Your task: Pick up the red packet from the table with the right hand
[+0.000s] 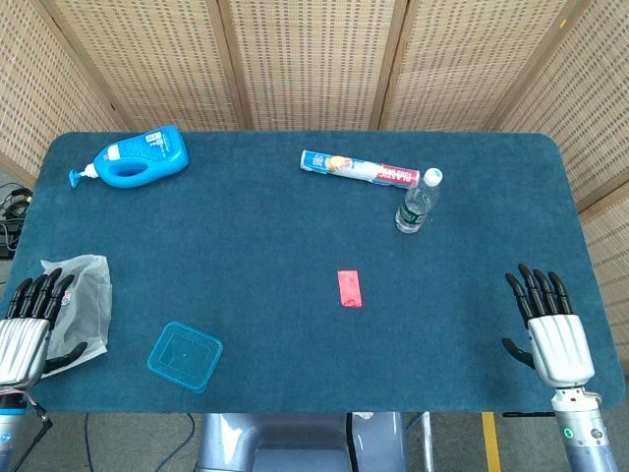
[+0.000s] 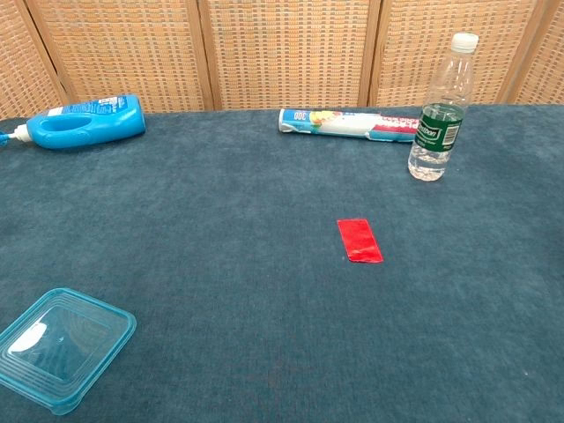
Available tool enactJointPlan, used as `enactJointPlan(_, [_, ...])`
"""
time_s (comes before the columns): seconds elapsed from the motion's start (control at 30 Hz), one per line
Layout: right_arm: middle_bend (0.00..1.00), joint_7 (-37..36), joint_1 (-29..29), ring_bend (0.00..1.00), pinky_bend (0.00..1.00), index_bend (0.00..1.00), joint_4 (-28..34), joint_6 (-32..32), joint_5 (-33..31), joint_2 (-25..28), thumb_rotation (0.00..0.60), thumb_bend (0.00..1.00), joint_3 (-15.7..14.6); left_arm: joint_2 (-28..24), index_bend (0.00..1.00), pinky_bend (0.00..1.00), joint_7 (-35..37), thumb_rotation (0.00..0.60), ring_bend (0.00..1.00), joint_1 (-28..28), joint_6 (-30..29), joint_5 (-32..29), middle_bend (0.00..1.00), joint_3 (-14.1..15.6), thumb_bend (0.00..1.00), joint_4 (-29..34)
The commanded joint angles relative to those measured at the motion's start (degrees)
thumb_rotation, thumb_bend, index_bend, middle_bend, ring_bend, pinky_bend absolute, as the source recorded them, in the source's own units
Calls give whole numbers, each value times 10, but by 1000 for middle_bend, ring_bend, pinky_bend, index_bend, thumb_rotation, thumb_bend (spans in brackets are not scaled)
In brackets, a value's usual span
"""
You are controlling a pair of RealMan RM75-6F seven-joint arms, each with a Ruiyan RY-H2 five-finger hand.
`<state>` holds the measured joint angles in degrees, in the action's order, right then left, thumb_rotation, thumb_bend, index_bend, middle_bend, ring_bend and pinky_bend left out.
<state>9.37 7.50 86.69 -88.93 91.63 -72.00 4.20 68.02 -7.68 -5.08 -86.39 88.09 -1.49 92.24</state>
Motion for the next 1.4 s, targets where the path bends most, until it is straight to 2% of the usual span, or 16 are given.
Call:
enactJointPlan(0.03, [0, 0, 0, 0, 0, 0, 0, 1, -1, 0, 600, 0, 1, 1, 0, 0, 0, 600, 0, 0, 0, 0, 0, 0, 193, -1])
enactJointPlan(1.07, [0, -2, 2, 0, 0, 0, 12, 13, -1, 6, 600, 0, -5, 1, 0, 0, 8, 600, 0, -3, 3, -3, 0, -2, 194, -3])
enactJointPlan(1.4, [0, -2, 11, 0, 0, 0, 30, 28, 18, 4, 600, 0, -15, -1, 0, 0, 10, 600, 0, -1, -2, -1, 0, -2, 194, 1])
